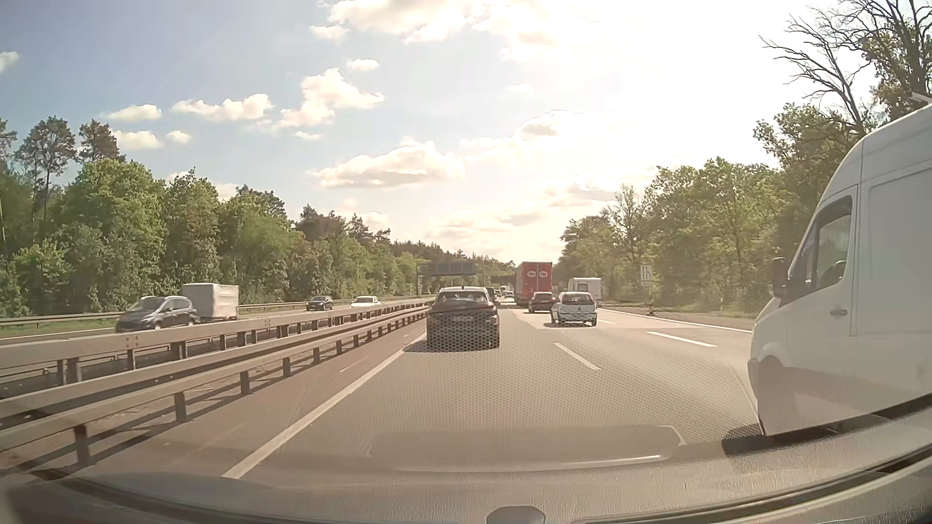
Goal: Follow the waypoints while adhering to traffic rules and regulations
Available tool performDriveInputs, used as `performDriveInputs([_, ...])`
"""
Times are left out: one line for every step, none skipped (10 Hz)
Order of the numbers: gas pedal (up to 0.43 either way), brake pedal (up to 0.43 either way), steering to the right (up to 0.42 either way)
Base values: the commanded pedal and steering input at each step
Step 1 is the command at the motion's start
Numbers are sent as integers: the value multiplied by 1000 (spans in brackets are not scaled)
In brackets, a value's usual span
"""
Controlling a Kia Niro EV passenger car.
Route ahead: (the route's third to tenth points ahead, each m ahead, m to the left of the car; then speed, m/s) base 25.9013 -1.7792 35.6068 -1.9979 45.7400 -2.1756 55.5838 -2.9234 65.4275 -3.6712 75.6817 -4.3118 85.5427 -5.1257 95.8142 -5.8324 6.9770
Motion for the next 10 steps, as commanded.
performDriveInputs([0,73,-5])
performDriveInputs([0,79,-6])
performDriveInputs([0,79,-5])
performDriveInputs([0,91,-2])
performDriveInputs([0,104,-1])
performDriveInputs([0,110,0])
performDriveInputs([0,79,0])
performDriveInputs([0,6,0])
performDriveInputs([0,0,0])
performDriveInputs([0,0,0])
